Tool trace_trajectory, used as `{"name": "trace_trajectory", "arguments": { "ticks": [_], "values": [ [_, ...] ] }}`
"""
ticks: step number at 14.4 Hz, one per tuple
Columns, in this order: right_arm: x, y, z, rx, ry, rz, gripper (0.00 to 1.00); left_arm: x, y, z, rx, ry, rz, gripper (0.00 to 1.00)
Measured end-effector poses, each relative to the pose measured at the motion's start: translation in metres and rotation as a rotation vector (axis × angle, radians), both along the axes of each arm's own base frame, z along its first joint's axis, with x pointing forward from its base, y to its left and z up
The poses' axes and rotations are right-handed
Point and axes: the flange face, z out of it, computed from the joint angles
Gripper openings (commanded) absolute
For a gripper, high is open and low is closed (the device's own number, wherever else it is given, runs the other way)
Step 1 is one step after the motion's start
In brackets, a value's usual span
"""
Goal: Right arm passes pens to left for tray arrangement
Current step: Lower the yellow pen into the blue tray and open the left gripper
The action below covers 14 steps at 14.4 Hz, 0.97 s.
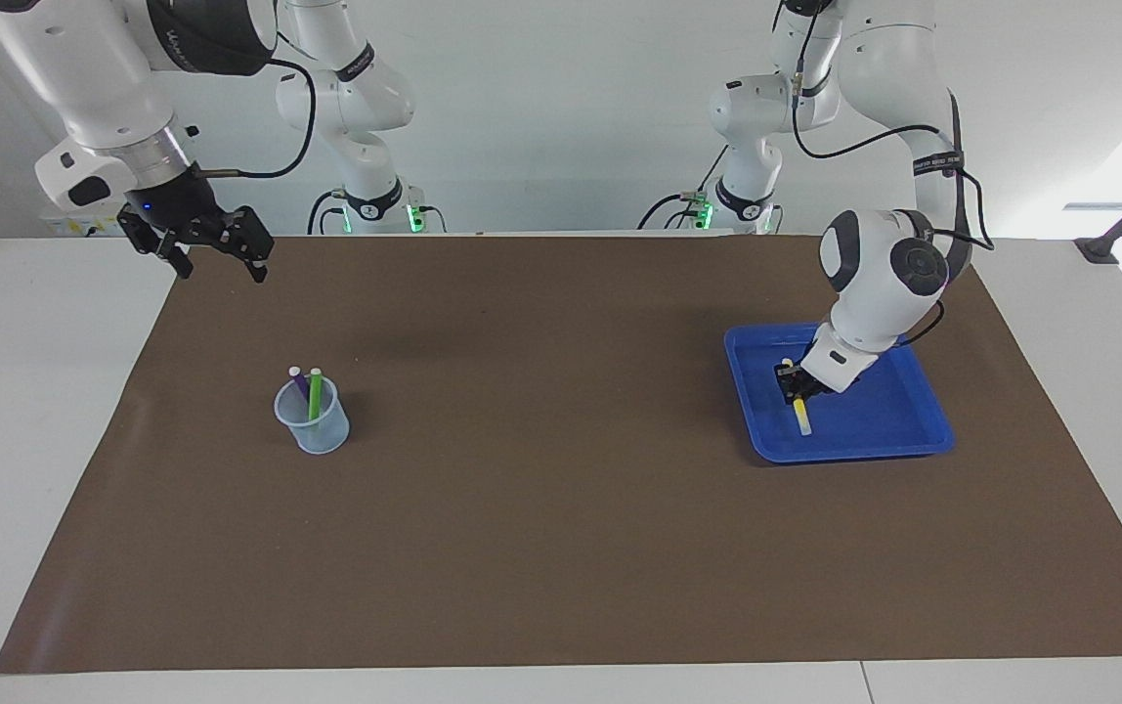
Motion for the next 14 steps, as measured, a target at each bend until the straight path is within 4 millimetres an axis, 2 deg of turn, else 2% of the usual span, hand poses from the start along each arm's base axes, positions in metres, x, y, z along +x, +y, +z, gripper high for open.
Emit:
{"name": "trace_trajectory", "arguments": {
  "ticks": [1,2,3,14],
  "values": [
    [-0.0001,0.0001,-0.0001,0.0,0.001,0.0,1.0,-0.0003,0.0005,-0.001,0.0,0.001,0.001,0.0],
    [-0.0001,0.0001,-0.0001,0.0,0.001,0.0,1.0,-0.0008,0.0012,-0.002,0.001,0.002,0.002,0.65],
    [-0.0001,0.0005,-0.0001,0.0,0.001,0.001,1.0,-0.0013,0.0019,-0.003,0.001,0.003,0.003,1.0],
    [0.0007,0.0054,-0.0013,0.0,0.003,0.01,1.0,-0.0008,0.0062,-0.0036,0.004,0.003,0.046,1.0]
  ]
}}
